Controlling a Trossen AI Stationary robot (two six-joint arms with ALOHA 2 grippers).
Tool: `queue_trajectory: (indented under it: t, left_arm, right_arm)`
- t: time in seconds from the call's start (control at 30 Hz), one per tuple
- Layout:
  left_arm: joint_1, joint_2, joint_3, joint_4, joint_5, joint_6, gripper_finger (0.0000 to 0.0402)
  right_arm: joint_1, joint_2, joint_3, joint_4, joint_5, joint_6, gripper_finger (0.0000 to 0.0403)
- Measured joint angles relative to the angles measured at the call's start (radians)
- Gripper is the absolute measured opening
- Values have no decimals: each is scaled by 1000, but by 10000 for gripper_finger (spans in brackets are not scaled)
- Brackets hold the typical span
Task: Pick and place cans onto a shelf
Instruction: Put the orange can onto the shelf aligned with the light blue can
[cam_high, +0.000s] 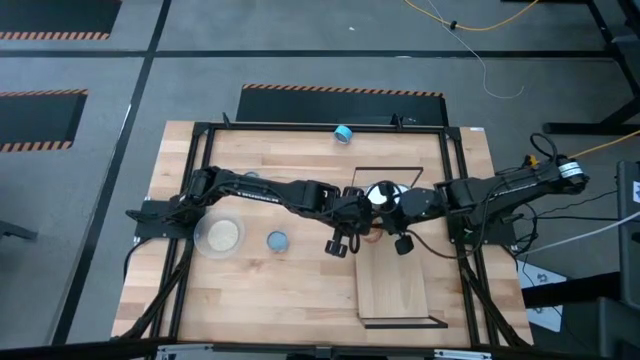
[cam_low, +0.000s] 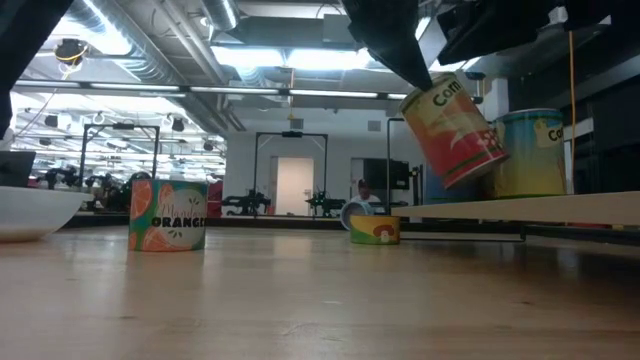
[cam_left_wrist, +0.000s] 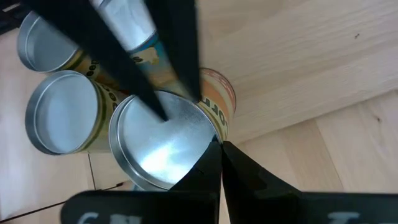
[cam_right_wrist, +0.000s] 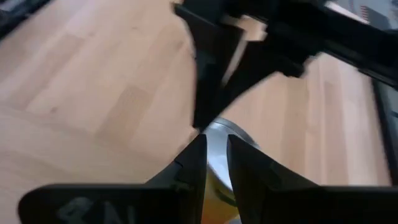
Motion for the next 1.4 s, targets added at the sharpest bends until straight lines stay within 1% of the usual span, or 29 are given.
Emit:
queue_trajectory:
  t: [0.17,0.23,0.3,0.53,0.6,0.73,0.93,1.07,1.2,1.4]
  left_arm:
    - [0,0,0,0,0,0,0]
    - [0,0,0,0,0,0,0]
    - [0,-1,0,0,0,0,0]
    - [0,-1,0,0,0,0,0]
    - [0,-1,0,0,0,0,0]
    - [0,-1,0,0,0,0,0]
    - [0,-1,0,2,0,0,0]
    - [0,-1,0,2,0,1,0]
    - [0,-1,0,7,0,2,0]
    - [0,-1,0,17,-1,3,0]
  right_arm:
    - [0,0,0,0,12,27,68]
    - [0,0,0,0,13,54,76]
    - [0,0,0,0,13,68,91]
    - [0,0,0,-1,13,79,165]
    - [0,0,0,-2,13,68,175]
    - [0,9,0,-8,13,53,178]
    - [0,40,1,-39,13,51,164]
    - [0,46,1,-47,13,50,144]
    - [0,47,1,-52,9,50,111]
    - [0,47,1,-55,-18,49,46]
